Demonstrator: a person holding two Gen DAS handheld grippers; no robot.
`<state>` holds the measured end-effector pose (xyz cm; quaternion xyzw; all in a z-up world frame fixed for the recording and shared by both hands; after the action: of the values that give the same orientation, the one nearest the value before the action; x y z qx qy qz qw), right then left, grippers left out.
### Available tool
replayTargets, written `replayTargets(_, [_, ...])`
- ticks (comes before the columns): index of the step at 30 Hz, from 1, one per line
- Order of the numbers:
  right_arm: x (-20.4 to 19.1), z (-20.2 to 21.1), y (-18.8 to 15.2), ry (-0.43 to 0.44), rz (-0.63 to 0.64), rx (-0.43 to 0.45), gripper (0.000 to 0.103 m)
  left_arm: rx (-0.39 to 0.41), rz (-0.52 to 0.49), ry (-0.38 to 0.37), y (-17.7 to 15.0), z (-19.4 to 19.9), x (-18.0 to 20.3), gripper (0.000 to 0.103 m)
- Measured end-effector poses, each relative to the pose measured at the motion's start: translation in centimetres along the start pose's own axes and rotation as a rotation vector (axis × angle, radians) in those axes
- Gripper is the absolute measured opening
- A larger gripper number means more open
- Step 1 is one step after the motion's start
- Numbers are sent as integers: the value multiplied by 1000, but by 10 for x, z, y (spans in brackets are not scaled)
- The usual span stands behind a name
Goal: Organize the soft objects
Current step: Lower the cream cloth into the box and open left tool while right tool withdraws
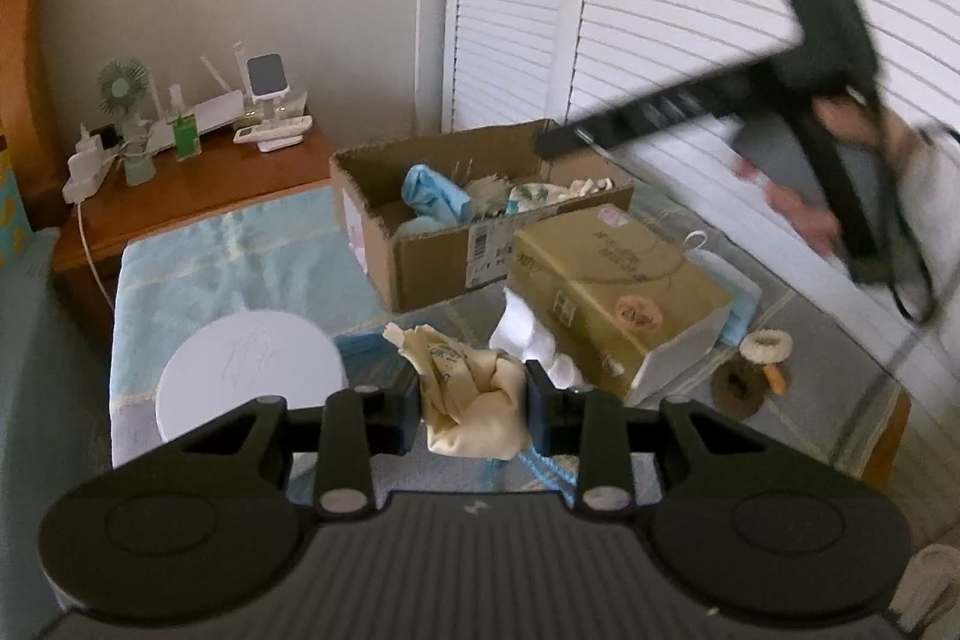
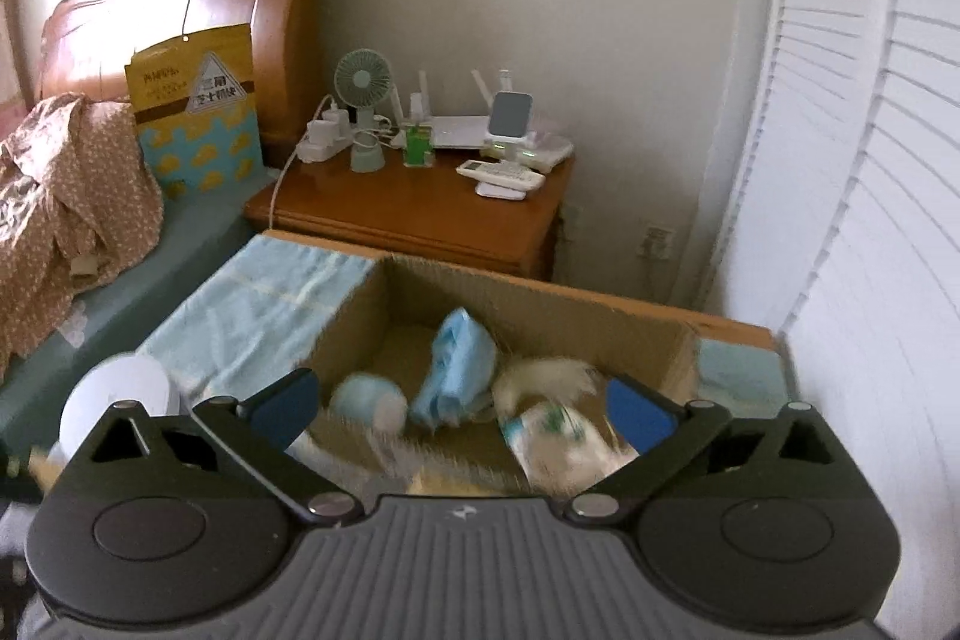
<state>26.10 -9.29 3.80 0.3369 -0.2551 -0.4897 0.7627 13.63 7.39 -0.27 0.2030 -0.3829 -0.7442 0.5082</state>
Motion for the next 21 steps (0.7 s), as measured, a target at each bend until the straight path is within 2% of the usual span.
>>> replayTargets(5, [4, 37, -38, -32, -24, 9, 103, 11, -17, -2, 25, -7, 2, 33])
replayTargets(10, [6, 65, -70, -65, -45, 30, 103, 24, -50, 15, 63, -27, -2, 33])
replayTargets(16, [16, 82, -93, -81, -78, 24, 103, 15, -28, 25, 108, -71, -18, 33])
replayTargets(21, [29, 89, -103, -99, -120, 18, 103, -11, -25, 59, 127, -105, -25, 33])
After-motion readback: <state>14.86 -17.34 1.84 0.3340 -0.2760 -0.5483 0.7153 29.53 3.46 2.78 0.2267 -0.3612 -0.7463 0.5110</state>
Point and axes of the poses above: each gripper's, at about its wrist camera, not at the fingertips, and z roughly against the way its jaws point, x to its right, y to its top, the point moved 2 cm from there along -z, roughly the way its jaws point, and after that the axes turned 3 degrees about -y, right-handed, at the moved point
